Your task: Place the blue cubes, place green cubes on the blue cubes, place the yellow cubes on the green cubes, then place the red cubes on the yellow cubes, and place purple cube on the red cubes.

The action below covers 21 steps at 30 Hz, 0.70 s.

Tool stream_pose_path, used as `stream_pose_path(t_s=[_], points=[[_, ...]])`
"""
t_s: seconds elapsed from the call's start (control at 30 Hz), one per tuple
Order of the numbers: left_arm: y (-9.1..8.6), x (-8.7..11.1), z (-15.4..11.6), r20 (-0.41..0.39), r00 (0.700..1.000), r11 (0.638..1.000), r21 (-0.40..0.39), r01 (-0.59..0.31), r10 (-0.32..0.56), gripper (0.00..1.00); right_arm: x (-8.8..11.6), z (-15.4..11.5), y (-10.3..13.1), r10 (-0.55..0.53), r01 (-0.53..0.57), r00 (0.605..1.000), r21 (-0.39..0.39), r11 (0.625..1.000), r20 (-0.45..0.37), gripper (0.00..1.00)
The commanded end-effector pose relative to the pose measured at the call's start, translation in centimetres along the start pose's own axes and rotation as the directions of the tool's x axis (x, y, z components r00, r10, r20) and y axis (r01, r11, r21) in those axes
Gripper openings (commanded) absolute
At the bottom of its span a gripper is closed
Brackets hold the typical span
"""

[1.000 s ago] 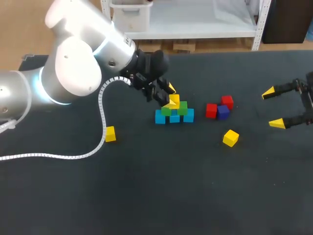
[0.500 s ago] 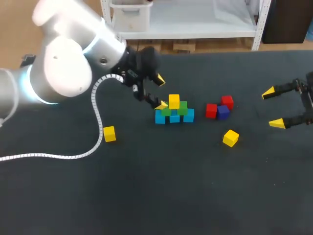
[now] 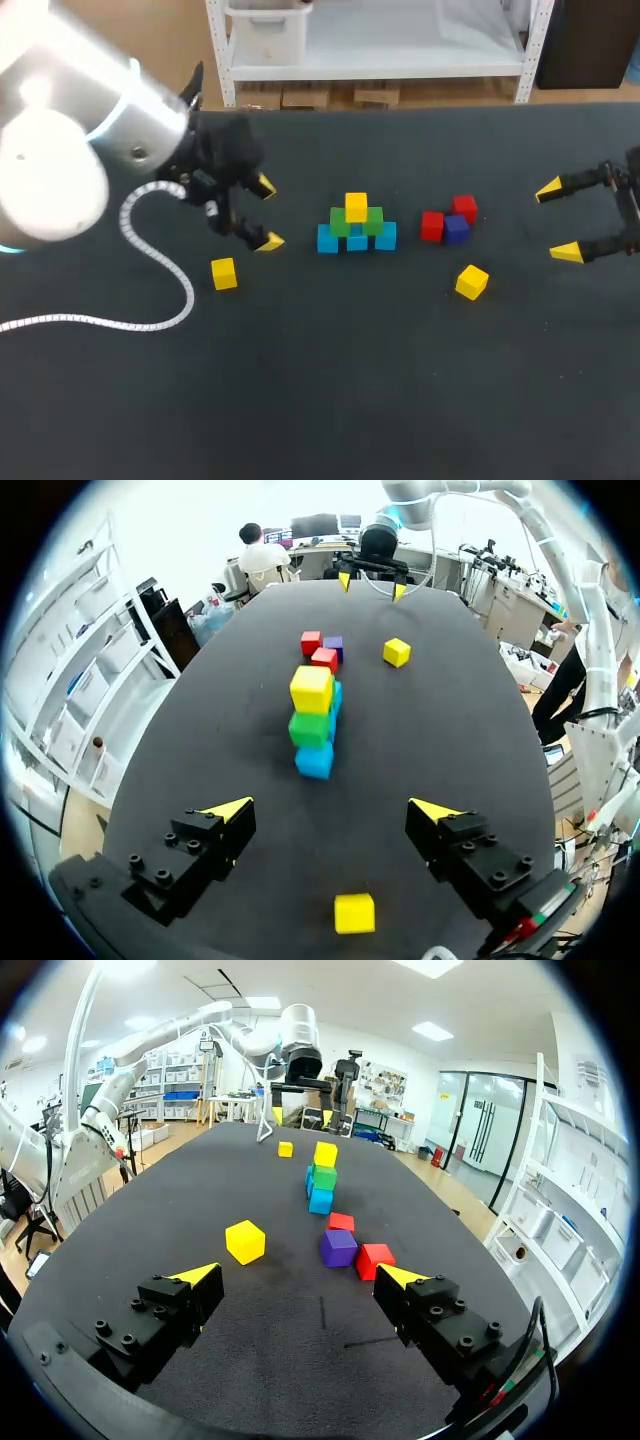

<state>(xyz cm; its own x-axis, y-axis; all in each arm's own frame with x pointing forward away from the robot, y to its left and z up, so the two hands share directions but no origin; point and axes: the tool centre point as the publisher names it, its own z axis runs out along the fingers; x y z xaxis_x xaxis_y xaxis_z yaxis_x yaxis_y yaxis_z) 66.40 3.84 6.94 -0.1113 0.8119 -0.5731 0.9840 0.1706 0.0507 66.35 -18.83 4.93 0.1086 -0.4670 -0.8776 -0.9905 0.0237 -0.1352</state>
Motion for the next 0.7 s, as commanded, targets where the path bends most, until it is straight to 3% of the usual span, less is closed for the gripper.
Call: stream_pose_path(t_s=[0.03,0.4,0.7], points=[[-1.7,2.2,-1.3,0.018,1.000,1.000,-0.031,0.001,-0.001,1.00,0.0,0.0,0.0,0.000,0.000,1.000,0.001,1.000,0.000,1.00],[-2.5,6.7,-0.9,-0.007,1.000,1.000,0.006,0.007,-0.007,1.00,0.0,0.0,0.0,0.000,0.000,1.000,0.001,1.000,0.000,1.00],[-1.8,9.3,0.0,-0.032,0.999,1.000,0.021,0.006,-0.005,1.00,0.0,0.0,0.0,0.000,0.000,1.000,0.001,1.000,0.000,1.00]])
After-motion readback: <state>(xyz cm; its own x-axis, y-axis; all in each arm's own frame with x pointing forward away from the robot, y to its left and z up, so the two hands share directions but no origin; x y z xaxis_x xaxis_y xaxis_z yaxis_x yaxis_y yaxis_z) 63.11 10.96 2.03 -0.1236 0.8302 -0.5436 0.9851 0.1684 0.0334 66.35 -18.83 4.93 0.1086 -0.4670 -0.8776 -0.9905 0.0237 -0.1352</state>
